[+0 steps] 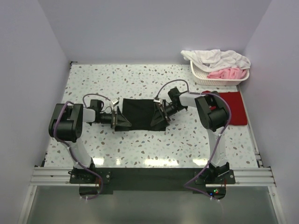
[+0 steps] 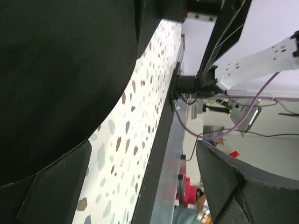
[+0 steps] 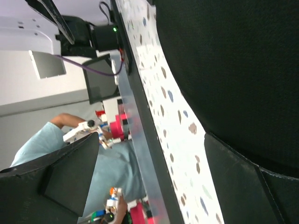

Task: Fold and stack the t-shirts
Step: Neatly place the folded tshirt to the corner

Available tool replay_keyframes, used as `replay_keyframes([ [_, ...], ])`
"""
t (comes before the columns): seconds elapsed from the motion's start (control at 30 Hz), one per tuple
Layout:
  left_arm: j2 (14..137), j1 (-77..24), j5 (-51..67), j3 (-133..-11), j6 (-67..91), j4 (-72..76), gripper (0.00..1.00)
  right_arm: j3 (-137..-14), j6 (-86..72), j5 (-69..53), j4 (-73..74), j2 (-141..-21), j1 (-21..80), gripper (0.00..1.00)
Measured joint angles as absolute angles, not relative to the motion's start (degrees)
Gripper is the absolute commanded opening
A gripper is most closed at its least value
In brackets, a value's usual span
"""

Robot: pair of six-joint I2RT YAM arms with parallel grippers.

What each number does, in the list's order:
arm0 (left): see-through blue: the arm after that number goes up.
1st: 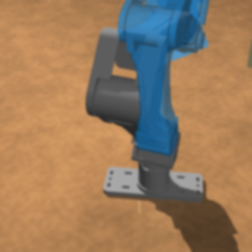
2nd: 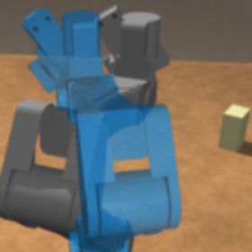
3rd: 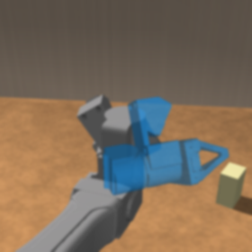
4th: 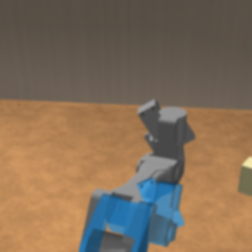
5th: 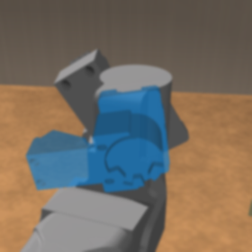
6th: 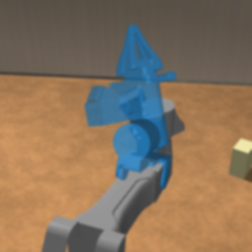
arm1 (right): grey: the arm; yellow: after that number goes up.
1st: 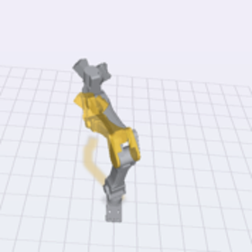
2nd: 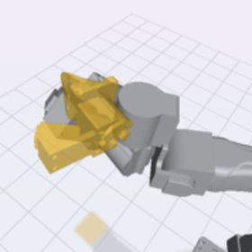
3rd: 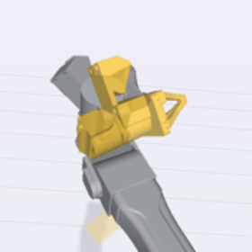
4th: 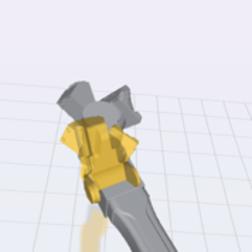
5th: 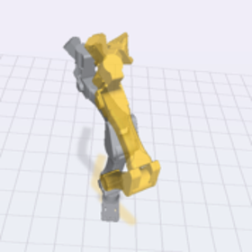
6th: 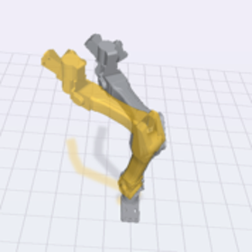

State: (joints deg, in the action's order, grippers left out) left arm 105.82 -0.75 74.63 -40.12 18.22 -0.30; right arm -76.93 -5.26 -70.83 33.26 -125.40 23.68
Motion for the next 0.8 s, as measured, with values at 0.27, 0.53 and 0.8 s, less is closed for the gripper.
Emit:
replay_keyframes([
  [0.27, 100.9, -1.2, 70.8, -52.1, 3.2, -21.6, 1.00, -91.4, 0.4, -66.7, 50.9, -125.4, 23.0, 0.99],
  [0.53, 101.8, -4.4, 68.8, -63.4, 12.3, -9.8, 1.00, -108.7, -5.9, -67.0, 47.3, -127.6, 20.9, 0.99],
  [0.8, 115.4, -5.7, 64.6, -67.4, 22.3, 2.9, 1.00, -113.6, -10.0, -65.5, 41.2, -138.9, 18.7, 0.99],
])
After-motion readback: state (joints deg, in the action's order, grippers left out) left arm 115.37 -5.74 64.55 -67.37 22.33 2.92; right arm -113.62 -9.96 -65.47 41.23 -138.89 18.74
